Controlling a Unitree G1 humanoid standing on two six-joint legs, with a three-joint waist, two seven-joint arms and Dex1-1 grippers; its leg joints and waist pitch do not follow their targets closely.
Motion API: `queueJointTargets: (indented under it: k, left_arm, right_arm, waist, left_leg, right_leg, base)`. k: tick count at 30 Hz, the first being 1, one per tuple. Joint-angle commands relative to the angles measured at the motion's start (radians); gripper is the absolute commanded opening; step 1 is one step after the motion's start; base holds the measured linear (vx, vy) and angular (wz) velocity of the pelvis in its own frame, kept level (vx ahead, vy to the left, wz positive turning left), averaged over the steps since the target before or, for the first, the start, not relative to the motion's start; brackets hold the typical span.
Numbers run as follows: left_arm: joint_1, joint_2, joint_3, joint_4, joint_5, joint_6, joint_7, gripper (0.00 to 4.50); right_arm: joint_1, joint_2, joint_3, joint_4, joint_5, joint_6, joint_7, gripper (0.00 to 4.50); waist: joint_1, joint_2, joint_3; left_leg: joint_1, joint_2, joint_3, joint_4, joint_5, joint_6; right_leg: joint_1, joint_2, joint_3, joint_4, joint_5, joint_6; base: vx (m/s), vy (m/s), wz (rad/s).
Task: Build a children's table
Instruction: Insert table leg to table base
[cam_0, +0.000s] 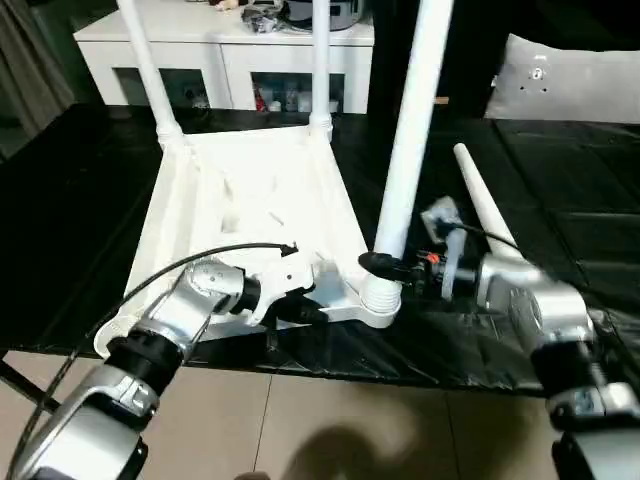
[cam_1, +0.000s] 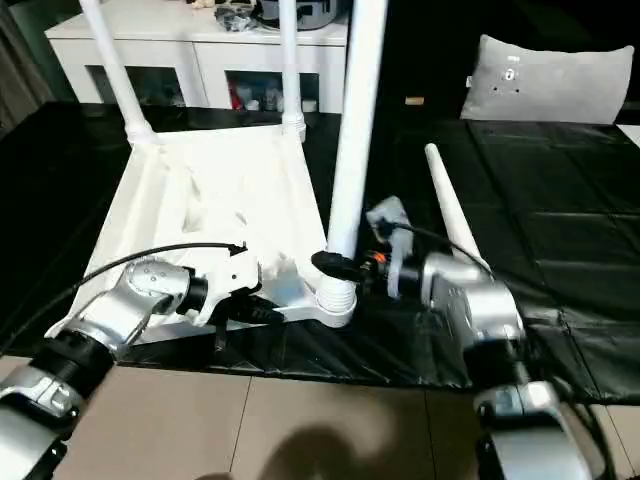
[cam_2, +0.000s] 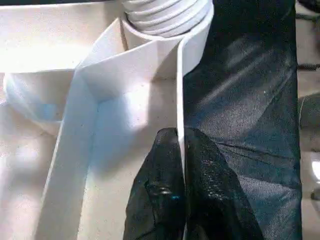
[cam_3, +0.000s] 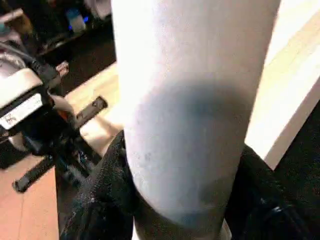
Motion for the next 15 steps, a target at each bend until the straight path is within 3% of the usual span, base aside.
queueJointTargets:
  k: [1, 8, 10, 15]
  left_arm:
    - [0.012, -0.015, 0.014, -0.016, -0.009, 0.017, 0.039, 0.00]
    - [0.047, -0.029, 0.041, -0.059, -0.014, 0.048, 0.066, 0.00]
    - [0.053, -0.030, 0.039, -0.070, -0.011, 0.054, 0.064, 0.00]
    - [0.057, -0.024, 0.028, -0.088, 0.014, 0.061, 0.050, 0.00]
  right_arm:
    - [0.060, 0.014, 0.027, 0.003, -0.022, -0.014, -0.024, 1.88]
    - [0.154, 0.009, 0.070, -0.098, -0.096, -0.120, -0.063, 1.88]
    - [0.160, 0.002, 0.088, -0.100, -0.118, -0.131, -0.063, 1.88]
    - [0.149, -0.026, 0.150, -0.098, -0.167, -0.134, -0.041, 1.88]
  waist:
    - [-0.002, 0.000, -0.059]
    - [-0.004, 0.005, -0.054]
    - [-0.007, 0.000, -0.054]
    - [-0.012, 0.002, -0.052]
  left_leg:
    - [-0.002, 0.041, -0.011, -0.080, -0.197, 0.013]
    - [-0.004, 0.036, -0.013, -0.085, -0.237, 0.013]
    - [-0.005, 0.034, -0.013, -0.086, -0.236, 0.017]
    - [-0.003, 0.035, -0.014, -0.089, -0.251, 0.024]
  right_leg:
    - [0.052, -0.069, 0.053, -0.080, -0.292, -0.171]
    - [0.052, -0.070, 0.053, -0.092, -0.373, -0.136]
    - [0.052, -0.070, 0.053, -0.096, -0.404, -0.123]
    - [0.047, -0.068, 0.052, -0.102, -0.450, -0.101]
  base:
    - [0.000, 0.000, 0.00]
    - [0.000, 0.000, 0.00]
    - [0.000, 0.000, 0.00]
    - [0.000, 0.000, 0.00]
